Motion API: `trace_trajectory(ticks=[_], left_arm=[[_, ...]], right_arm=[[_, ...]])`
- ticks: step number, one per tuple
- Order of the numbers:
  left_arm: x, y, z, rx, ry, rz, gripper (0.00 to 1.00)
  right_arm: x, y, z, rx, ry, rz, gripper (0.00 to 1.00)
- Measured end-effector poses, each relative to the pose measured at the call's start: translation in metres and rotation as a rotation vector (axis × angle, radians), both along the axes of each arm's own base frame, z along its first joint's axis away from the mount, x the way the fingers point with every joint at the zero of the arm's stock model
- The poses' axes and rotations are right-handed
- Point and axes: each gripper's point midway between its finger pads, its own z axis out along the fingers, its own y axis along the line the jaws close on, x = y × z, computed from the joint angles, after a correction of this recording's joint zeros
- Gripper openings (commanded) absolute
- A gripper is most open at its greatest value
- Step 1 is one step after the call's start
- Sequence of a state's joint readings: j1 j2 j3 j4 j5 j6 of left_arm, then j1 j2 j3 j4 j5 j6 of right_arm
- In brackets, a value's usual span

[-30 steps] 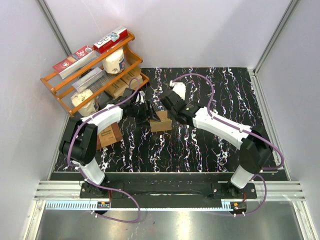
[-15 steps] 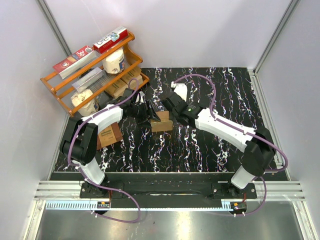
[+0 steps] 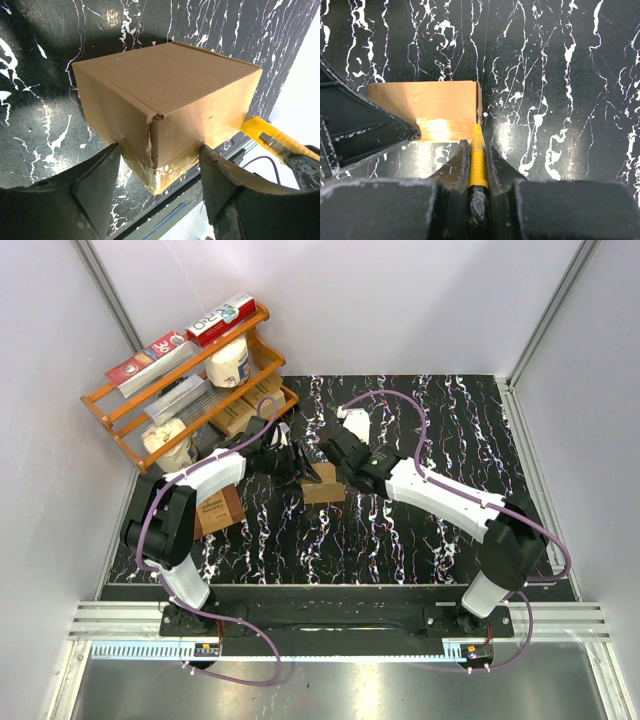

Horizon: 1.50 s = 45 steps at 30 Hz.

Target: Unpack the express box

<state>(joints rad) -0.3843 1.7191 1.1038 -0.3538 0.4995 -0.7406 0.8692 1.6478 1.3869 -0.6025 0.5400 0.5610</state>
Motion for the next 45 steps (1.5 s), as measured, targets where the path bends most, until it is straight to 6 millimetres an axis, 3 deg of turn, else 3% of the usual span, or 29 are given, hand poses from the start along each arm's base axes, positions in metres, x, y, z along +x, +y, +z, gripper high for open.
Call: trace_trajectory(ticks=[28,35,41,45], left_arm=[[0.001,0.0,-0.001,-0.002,-0.017,-0.02,0.6],[0.001,0.0,0.0,-0.003,-0.011,-0.012,0.58],[0.001,0.0,0.0,0.0,-0.005,-0.004,0.58],[0.001,-0.002,0.0,-0.001,-0.008,-0.008,0.61]], right_arm=[[0.029,0.004,0.001,-0.04,-0.03,-0.003,0.0],[0.019,0.001,-0.004,0.006,0.0,-0.002,0.0],[-0.004,-0.005,0.0,0.079,0.053,-0.001,0.0],[-0.008,-0.01,0.005,0.088,0.058,-0.015,0.0]])
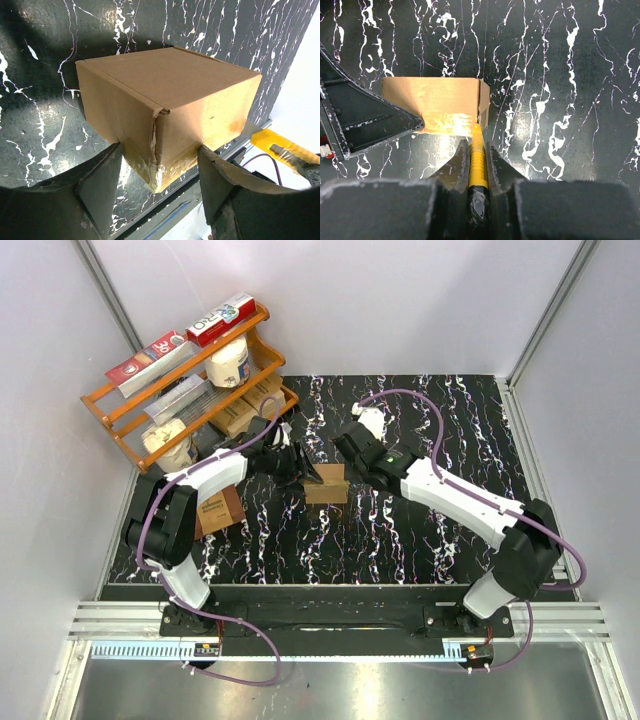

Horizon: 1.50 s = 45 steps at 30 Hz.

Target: Unpack the express box

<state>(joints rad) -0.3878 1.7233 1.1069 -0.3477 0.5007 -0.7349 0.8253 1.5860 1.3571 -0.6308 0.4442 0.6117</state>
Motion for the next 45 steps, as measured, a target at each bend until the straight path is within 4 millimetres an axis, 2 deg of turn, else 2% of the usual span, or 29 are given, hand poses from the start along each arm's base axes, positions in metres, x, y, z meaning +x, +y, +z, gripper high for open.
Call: trace_trajectory(ticks=[5,12,16,20,23,26,30,35,39,45], left_arm=[[0.001,0.0,0.001,0.0,-0.006,0.001,0.7],[0.001,0.004,0.003,0.025,-0.03,0.002,0.78],[0.004,0.008,0.008,0.053,-0.068,-0.011,0.82],[0.011,0.008,0.024,0.063,-0.139,-0.042,0.84],[0.017,0.007,0.039,0.064,-0.204,-0.067,0.84],[0.025,0.007,0.05,0.071,-0.259,-0.084,0.84],[0.034,0.006,0.063,0.079,-0.319,-0.1,0.83],[0.047,0.003,0.072,0.087,-0.379,-0.129,0.81],[0.055,0.001,0.059,0.105,-0.372,-0.156,0.8],[0.052,-0.011,0.038,0.044,-0.308,-0.179,0.8]], right_arm=[[-0.002,-0.005,0.014,0.013,-0.016,-0.018,0.0],[-0.006,-0.005,0.059,0.093,-0.084,0.004,0.0],[-0.018,0.011,0.07,0.169,-0.099,0.137,0.0],[-0.043,0.033,0.053,0.22,-0.04,0.337,0.0],[-0.058,0.044,0.027,0.23,0.022,0.428,0.0],[-0.063,0.047,0.001,0.218,0.074,0.445,0.0],[-0.059,0.049,-0.024,0.208,0.102,0.41,0.0],[-0.04,0.044,-0.034,0.179,0.066,0.306,0.0],[-0.025,0.033,-0.041,0.135,0.032,0.207,0.0],[-0.008,0.016,-0.045,0.09,-0.003,0.105,0.0]])
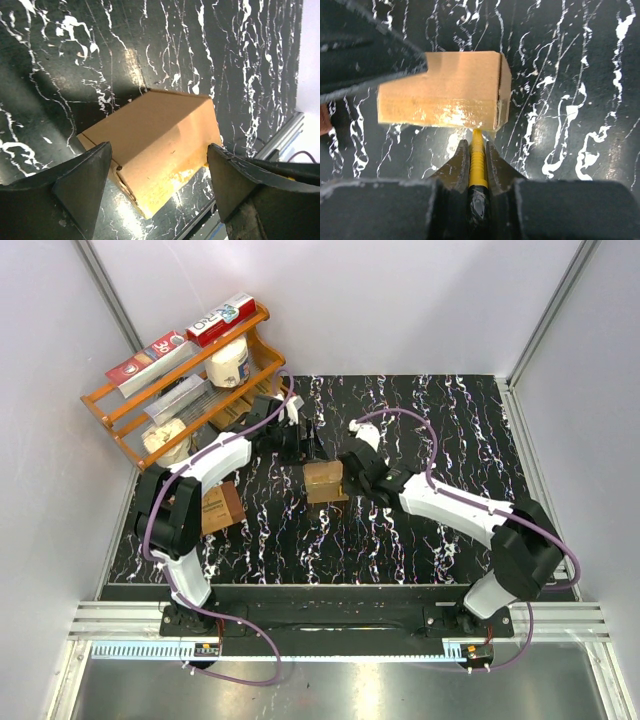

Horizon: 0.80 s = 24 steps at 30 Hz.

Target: Unpack the express box

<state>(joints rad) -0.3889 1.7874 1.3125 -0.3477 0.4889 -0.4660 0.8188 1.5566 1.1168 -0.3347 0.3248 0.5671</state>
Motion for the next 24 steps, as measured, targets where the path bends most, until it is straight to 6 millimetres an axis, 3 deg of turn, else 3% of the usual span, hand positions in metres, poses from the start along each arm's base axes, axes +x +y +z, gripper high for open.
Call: trace_trajectory(ticks=[7,14,19,24], left_arm=[[-0.008,-0.011,-0.003,-0.079,0.039,-0.033,0.76],[-0.033,-0.009,-0.028,-0.097,0.139,-0.045,0.7],[-0.04,-0.008,-0.029,-0.111,0.157,-0.033,0.7],[-0.042,-0.007,-0.024,-0.112,0.15,-0.03,0.76]], right_arm=[[0.024,-0.014,0.002,-0.026,-0.028,-0.076,0.0],[0.043,-0.019,0.005,-0.044,-0.057,-0.085,0.0],[0.051,-0.015,0.003,-0.063,-0.068,-0.04,0.0],[0.052,-0.011,0.003,-0.085,-0.078,0.019,0.0]])
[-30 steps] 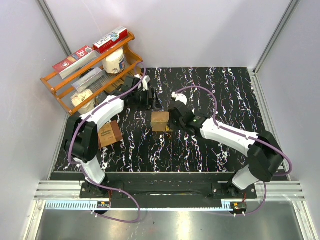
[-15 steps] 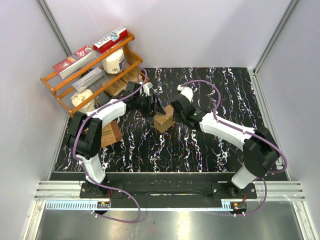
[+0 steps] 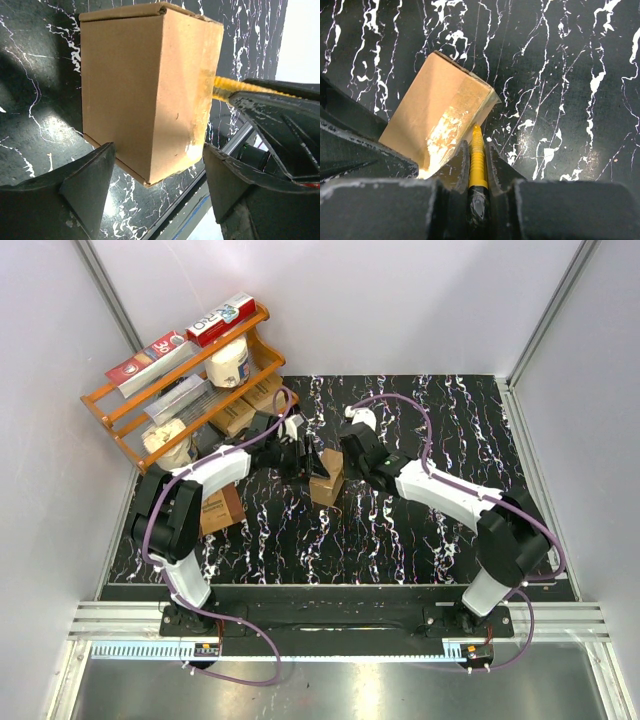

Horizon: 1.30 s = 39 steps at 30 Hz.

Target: Unpack the express box

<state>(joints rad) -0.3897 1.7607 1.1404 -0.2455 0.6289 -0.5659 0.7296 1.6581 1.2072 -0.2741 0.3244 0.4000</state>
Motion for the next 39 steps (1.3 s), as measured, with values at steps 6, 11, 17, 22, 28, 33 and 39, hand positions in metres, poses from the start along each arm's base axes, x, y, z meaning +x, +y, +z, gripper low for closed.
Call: trace_trajectory(ticks=[6,11,17,22,28,33,39], left_arm=[[0.009,-0.001,0.013,0.01,-0.032,-0.003,0.75],[0.021,-0.002,0.027,0.023,-0.08,-0.005,0.68],[0.029,0.0,0.022,0.058,-0.084,-0.011,0.6],[0.024,0.007,0.008,0.099,-0.056,-0.024,0.55],[0.024,0.007,0.002,0.107,-0.043,-0.057,0.5],[0.025,0.004,0.002,0.1,-0.054,-0.102,0.47],[0.025,0.001,0.003,0.091,-0.066,-0.147,0.44]], right_arm=[[-0.009,-0.001,0.012,-0.013,-0.015,0.081,0.0],[-0.027,-0.001,0.046,0.009,-0.081,0.22,0.0],[-0.06,0.01,0.087,0.068,-0.165,0.465,0.0],[-0.072,0.021,0.091,0.065,-0.187,0.61,0.0],[-0.077,0.029,0.081,0.032,-0.192,0.727,0.0],[-0.076,0.035,0.073,0.011,-0.187,0.777,0.0],[-0.068,0.04,0.064,-0.019,-0.191,0.796,0.0]])
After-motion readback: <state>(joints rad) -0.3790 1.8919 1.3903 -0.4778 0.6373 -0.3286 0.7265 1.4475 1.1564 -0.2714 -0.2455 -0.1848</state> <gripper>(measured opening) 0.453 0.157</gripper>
